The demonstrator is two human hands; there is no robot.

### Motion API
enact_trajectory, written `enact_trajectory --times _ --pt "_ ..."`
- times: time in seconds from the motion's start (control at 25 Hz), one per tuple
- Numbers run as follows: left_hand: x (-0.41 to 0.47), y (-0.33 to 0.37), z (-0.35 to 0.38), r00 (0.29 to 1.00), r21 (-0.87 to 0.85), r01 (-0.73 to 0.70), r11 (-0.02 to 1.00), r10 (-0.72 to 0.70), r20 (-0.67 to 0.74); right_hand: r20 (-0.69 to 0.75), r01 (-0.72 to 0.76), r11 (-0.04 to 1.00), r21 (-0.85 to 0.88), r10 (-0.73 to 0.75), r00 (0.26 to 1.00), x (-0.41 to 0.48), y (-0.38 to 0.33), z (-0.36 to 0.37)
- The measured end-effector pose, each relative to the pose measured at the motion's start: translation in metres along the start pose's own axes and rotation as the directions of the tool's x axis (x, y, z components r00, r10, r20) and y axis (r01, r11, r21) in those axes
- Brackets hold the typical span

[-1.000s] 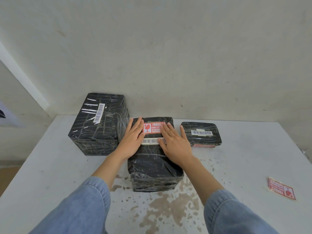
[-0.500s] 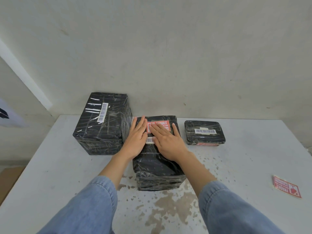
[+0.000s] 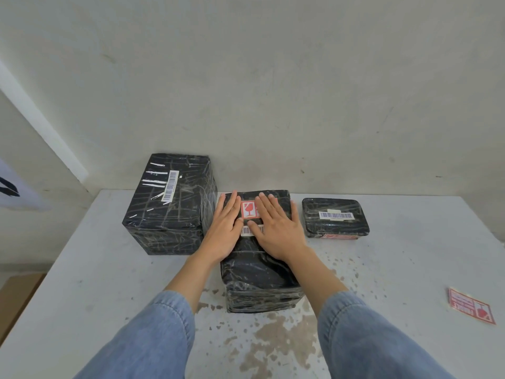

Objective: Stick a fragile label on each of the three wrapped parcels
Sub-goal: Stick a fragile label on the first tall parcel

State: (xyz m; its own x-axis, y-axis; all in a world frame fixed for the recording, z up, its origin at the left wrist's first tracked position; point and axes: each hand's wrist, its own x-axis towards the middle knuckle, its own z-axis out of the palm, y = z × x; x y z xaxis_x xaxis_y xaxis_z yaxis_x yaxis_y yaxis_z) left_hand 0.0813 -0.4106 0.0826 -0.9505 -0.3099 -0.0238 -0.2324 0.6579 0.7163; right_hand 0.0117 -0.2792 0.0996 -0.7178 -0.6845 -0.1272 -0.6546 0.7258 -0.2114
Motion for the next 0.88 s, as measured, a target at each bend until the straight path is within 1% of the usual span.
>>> enact_trajectory --times 0.12,0.28,0.44,0.52,0.6,0.76,0.88 --pt "-0.003 0.004 0.0 0.998 0.006 0.063 0.998 -0.063 -0.01 -0.015 -0.084 0.996 0.021 0.084 0.996 -0.012 0.014 -0.001" --pt "-0.024 0.017 0.006 0.974 -0.129 0.177 0.976 -0.192 -0.121 -0.009 -0.149 0.975 0.165 0.153 0.988 -0.042 0.029 -0.002" --pt "-0.062 0.03 0.014 0.931 -0.316 0.267 0.91 -0.329 -0.161 0.005 -0.126 0.932 0.339 0.132 0.991 -0.08 0.035 -0.001" --pt "-0.085 0.035 0.018 0.901 -0.405 0.303 0.862 -0.398 -0.172 0.043 -0.114 0.884 0.453 0.106 0.993 -0.1 0.038 0.002" --pt "-0.11 0.039 0.027 0.887 -0.466 0.302 0.831 -0.424 -0.181 0.068 -0.104 0.836 0.539 0.079 0.995 -0.117 0.041 0.008" --pt "-0.143 0.043 0.048 0.865 -0.573 0.314 0.757 -0.476 -0.155 0.068 -0.067 0.804 0.591 0.033 0.997 -0.14 0.047 0.021" --pt "-0.143 0.041 0.051 0.864 -0.642 0.317 0.698 -0.492 -0.109 0.043 -0.056 0.76 0.647 0.036 0.998 -0.138 0.045 0.029"
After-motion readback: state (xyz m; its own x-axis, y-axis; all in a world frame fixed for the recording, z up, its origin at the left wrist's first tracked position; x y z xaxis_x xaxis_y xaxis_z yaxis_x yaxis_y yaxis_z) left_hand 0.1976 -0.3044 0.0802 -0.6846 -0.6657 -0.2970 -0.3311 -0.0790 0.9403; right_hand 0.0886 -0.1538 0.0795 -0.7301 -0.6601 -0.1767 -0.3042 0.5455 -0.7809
